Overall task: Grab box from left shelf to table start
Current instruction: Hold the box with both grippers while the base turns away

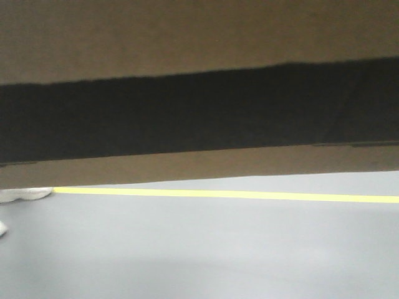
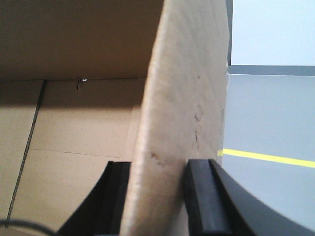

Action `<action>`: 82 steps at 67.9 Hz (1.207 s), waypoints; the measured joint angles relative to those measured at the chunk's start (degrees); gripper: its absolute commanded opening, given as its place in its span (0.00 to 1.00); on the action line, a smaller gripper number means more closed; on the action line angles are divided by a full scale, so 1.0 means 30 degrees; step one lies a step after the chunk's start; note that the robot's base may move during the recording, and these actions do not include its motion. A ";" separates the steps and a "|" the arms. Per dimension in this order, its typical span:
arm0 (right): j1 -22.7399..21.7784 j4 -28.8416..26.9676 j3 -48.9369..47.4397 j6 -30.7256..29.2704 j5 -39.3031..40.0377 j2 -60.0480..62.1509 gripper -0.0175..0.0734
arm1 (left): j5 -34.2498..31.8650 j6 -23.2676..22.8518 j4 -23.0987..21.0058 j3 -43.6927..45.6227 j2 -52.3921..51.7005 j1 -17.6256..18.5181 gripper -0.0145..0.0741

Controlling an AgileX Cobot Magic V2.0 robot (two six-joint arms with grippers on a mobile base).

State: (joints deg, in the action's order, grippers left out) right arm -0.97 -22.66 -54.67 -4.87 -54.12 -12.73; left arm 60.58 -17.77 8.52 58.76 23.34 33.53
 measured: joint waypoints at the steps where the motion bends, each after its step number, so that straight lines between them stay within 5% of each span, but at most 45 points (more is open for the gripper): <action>1: 0.0000 0.0000 0.0000 0.0000 0.0000 0.0000 0.26 | 0.0000 0.0000 0.0000 0.0000 0.0000 0.0000 0.06; 82: 0.0000 0.0363 0.0000 0.0000 -0.0066 0.0000 0.26 | -0.0450 -0.0150 -0.0366 -0.1899 0.0000 0.0000 0.06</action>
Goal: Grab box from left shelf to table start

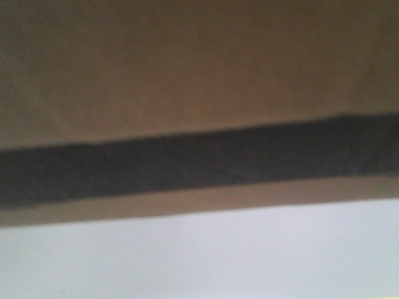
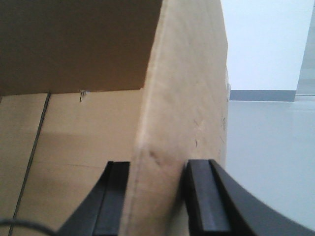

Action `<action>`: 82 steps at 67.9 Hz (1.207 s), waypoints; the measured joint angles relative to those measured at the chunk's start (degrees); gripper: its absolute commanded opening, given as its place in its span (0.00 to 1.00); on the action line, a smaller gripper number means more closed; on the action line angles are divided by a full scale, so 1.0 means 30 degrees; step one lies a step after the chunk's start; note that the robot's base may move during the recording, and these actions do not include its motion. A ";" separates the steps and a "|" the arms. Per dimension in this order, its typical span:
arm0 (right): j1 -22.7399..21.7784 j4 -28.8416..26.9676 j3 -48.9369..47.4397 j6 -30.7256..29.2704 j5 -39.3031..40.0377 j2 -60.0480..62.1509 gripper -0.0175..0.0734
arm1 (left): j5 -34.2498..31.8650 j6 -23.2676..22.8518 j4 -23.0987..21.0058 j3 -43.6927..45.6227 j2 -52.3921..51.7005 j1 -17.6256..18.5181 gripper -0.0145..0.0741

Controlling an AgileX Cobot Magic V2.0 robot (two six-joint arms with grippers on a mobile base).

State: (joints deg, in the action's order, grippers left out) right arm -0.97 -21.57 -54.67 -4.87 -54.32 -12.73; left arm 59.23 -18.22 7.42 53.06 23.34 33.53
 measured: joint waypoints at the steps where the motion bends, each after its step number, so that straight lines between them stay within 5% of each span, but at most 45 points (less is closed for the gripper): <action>1: 0.0000 0.0047 0.0000 0.0000 0.0000 0.0000 0.26 | 0.0000 -0.0035 -0.0054 -0.0040 0.0000 0.0000 0.06; 82: 0.0000 0.0371 0.0000 -0.0118 -0.0630 0.0000 0.26 | -0.1253 -0.0196 -0.0974 -0.3900 -0.0072 0.0000 0.06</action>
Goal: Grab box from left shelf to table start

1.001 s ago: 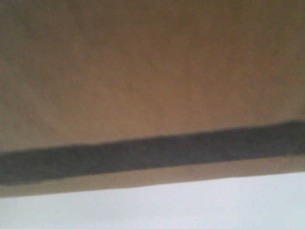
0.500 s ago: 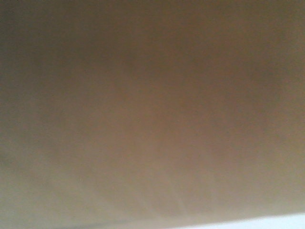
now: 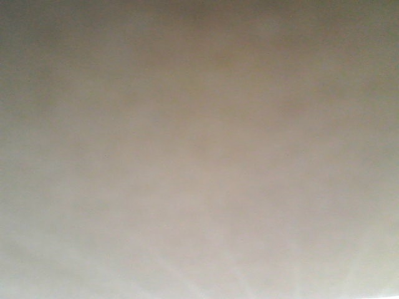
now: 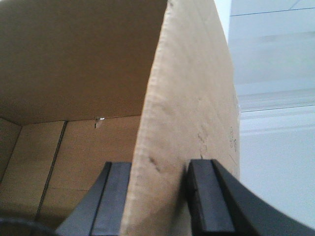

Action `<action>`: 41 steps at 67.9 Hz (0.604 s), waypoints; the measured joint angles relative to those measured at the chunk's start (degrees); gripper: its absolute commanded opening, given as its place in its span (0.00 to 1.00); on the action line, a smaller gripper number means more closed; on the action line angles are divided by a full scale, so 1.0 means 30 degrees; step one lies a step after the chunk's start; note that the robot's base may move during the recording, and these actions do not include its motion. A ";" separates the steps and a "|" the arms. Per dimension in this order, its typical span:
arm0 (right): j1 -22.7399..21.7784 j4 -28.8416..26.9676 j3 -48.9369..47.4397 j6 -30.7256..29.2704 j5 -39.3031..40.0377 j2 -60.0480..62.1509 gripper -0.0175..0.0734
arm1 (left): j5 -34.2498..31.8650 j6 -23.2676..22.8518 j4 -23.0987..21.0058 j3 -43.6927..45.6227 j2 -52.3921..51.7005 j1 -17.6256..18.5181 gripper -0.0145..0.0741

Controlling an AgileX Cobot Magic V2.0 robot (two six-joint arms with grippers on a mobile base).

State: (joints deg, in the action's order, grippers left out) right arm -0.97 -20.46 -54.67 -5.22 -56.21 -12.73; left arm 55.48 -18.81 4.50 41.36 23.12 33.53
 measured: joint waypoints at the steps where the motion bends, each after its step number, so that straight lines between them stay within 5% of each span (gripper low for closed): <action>1: 0.0000 0.0000 0.0000 0.0000 0.0000 0.0000 0.26 | 0.0000 0.0000 0.0000 0.0000 0.0000 0.0000 0.06; 41: 0.0000 -0.0034 0.0000 0.0000 0.0036 0.0000 0.26 | -0.0008 0.0000 0.0000 -0.0043 0.0000 0.0000 0.06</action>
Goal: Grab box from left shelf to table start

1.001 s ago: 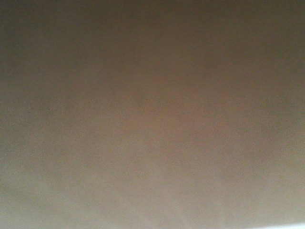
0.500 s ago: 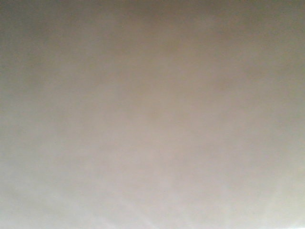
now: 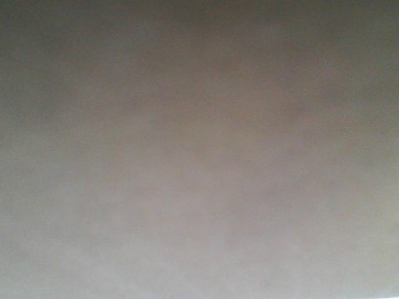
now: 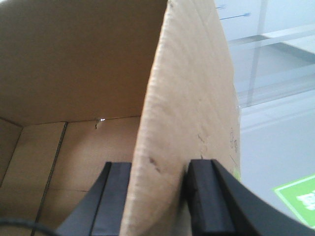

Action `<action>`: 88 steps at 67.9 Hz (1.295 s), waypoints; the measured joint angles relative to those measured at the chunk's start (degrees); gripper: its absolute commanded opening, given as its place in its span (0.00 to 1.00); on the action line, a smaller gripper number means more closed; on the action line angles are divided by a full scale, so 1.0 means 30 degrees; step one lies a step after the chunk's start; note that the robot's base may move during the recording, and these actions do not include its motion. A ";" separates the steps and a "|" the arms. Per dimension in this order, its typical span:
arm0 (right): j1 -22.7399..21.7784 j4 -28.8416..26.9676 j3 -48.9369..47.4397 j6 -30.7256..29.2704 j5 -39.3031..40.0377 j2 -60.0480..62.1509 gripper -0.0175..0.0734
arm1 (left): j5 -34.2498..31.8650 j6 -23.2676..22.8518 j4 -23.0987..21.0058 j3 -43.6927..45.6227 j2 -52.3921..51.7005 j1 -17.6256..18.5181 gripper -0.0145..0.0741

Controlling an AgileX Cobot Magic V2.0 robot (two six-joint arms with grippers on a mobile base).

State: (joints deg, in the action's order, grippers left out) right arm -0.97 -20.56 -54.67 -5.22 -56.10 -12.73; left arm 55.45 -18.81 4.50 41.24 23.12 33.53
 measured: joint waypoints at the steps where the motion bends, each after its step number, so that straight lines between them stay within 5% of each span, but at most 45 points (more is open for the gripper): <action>1: 0.0000 0.0000 0.0000 0.0000 0.0000 0.0000 0.26 | -0.0035 0.0000 0.0000 0.0000 0.0000 0.0000 0.06; 88: 0.0000 0.0000 0.0000 0.0000 0.0025 0.0000 0.26 | -0.0033 0.0000 0.0000 0.0000 0.0000 0.0000 0.06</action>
State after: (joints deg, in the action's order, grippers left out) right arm -0.97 -20.56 -54.67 -5.22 -56.02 -12.73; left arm 55.35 -18.81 4.50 41.24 23.12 33.53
